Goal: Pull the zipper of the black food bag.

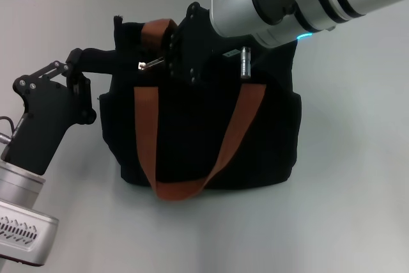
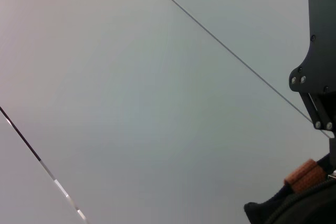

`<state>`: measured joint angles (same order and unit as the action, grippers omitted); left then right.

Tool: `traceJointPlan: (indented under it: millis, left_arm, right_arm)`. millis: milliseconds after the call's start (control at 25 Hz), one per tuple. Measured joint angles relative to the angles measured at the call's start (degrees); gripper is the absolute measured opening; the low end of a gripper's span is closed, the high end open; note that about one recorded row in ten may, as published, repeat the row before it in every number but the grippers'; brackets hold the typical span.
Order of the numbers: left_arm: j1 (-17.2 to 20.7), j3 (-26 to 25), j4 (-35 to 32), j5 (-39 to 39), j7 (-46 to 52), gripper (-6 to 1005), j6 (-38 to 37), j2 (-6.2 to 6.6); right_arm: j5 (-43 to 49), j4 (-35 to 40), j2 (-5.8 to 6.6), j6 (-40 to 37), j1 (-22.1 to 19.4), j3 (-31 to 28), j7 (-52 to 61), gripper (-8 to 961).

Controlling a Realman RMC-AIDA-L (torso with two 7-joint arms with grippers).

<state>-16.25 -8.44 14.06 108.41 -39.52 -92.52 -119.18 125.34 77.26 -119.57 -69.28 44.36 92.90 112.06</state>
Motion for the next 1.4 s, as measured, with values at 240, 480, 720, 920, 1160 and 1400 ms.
traceJointPlan:
  millis: [240,480,720,920,1160,1400]
  left_arm:
    - [0.06,0.00,0.00,0.03,-0.02,51,0.06,0.00]
    - [0.08,0.00,0.00,0.09,-0.03,52,0.17,0.00]
    - [0.09,0.00,0.00,0.14,0.00,52,0.17,0.00]
    - [0.08,0.00,0.00,0.11,-0.03,52,0.18,0.00]
    - [0.08,0.00,0.00,0.05,0.03,53,0.32,0.00]
    - [0.07,-0.03,0.02,0.13,0.36,53,0.40,-0.02]
  right_arm:
    - [-0.06,0.13,-0.03,0.30,-0.02,0.51,0.01,148]
    - [-0.10,0.08,-0.05,1.34,-0.02,1.44,-0.04,167]
    - [-0.11,-0.41,-0.04,1.72,0.38,1.43,-0.14,168]
    - [-0.10,0.06,0.03,1.15,0.42,1.37,-0.16,40]
    - [0.22,2.10,0.16,-0.35,-0.57,0.91,-0.18,31]
    - [0.23,4.35,0.13,-2.97,-2.29,0.36,-0.22,32]
